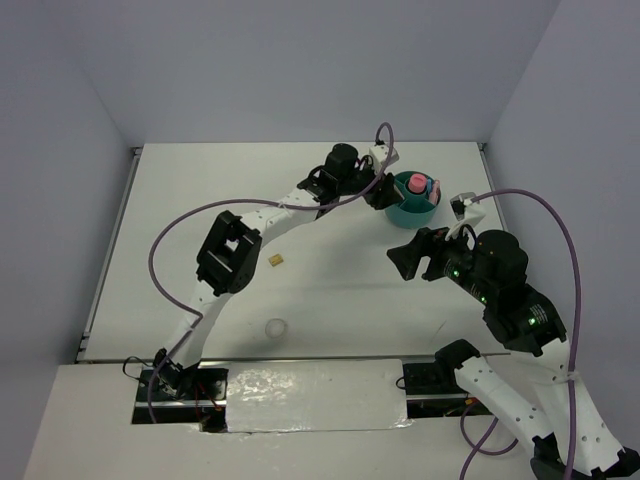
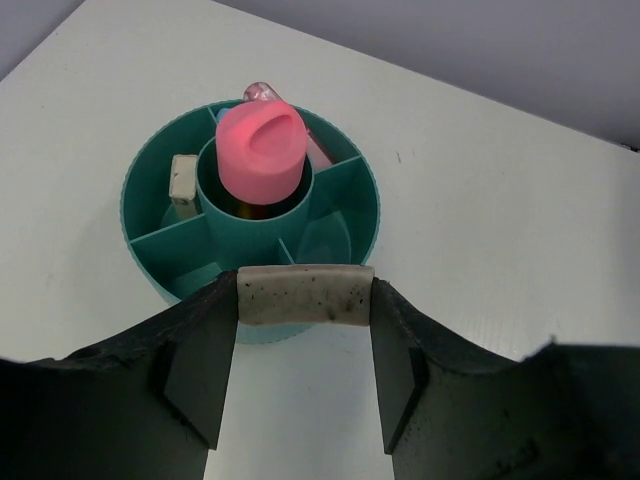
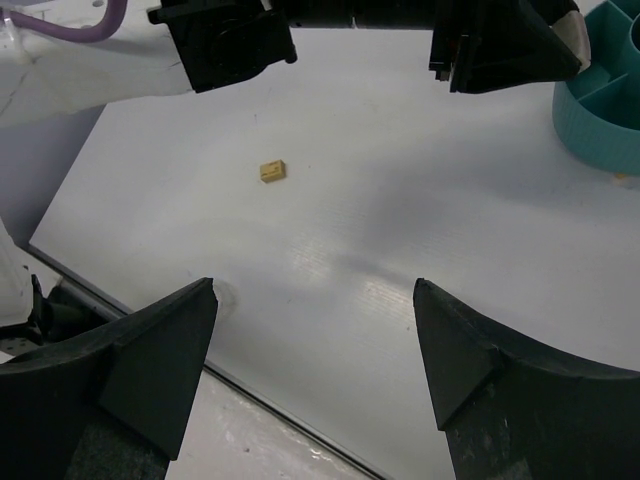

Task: Sort the stationery into containers
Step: Place the stationery in the storage box.

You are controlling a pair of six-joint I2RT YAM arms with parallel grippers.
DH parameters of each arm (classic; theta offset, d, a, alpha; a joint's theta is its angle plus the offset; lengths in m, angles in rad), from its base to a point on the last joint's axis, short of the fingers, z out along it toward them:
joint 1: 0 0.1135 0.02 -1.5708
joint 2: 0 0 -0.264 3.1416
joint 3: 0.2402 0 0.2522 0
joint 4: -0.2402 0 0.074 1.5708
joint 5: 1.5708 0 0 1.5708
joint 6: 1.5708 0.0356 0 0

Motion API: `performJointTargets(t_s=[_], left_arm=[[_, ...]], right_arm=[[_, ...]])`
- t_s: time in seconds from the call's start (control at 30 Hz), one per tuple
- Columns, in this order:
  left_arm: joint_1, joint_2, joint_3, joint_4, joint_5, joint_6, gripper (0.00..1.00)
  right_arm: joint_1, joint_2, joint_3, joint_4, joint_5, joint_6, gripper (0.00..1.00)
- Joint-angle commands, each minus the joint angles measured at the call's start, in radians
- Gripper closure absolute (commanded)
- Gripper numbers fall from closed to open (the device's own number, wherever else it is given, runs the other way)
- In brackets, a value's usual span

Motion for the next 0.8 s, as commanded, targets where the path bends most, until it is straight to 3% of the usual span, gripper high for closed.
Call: performJointTargets(t_s=[0.0,0.77], left_arm=[[0.012,0.019,0.028,0.103,0.071,0.022,0.49],[0.052,0.168,0.134,0.238,0.160,-0.097,0.30]], right_arm=[[0.009,0.001,0.020,0.005,-0.020,0.005,0.14],[0.006,0.041,0.005,0.031,-0.050,-0.002,0.15]])
